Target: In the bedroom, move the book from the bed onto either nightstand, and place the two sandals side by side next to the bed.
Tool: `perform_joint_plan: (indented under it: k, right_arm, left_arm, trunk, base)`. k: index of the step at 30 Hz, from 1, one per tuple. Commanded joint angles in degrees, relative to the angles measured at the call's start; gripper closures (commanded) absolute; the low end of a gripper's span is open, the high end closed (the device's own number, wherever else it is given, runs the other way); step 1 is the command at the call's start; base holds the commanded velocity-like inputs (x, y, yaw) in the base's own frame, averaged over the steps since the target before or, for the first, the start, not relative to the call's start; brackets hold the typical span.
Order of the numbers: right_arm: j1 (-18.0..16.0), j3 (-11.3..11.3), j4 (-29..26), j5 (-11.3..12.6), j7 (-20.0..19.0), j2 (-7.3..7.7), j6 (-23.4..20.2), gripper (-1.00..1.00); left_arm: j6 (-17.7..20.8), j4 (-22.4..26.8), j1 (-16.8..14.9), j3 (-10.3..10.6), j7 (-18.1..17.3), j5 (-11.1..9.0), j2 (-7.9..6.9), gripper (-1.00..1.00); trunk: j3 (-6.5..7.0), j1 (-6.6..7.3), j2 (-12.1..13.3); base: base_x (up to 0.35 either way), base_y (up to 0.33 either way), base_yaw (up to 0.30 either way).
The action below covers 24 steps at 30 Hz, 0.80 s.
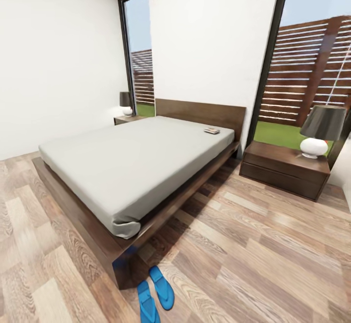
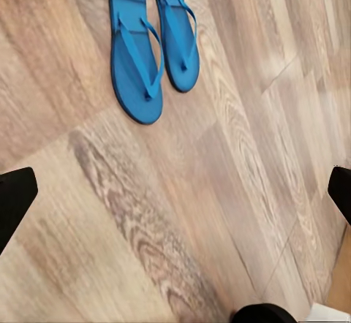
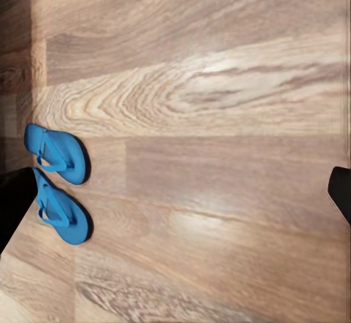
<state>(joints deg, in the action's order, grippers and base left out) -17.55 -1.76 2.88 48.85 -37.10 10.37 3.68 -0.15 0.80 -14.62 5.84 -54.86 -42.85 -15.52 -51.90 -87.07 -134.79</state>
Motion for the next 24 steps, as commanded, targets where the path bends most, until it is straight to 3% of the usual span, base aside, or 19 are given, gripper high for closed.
perform_joint_plan:
  k: [1,24]
  right_arm:
    - [-0.1,-0.2,0.3,-0.2,-0.3,0.0,0.4,-1.0]
    - [-0.1,-0.1,0.2,-0.2,-0.3,0.0,0.4,-1.0]
  left_arm:
    - [0.0,0.0,0.0,0.5,-0.2,-0.5,-0.02,-1.0]
    - [-0.1,0.0,0.0,0.5,-0.2,-0.5,0.05,-1.0]
  trunk:
    - [0.01,0.01,0.0]
    - [1.22,0.01,0.0]
  base:
    - [0.0,0.0,-0.206]
    - [0.029,0.0,-0.206]
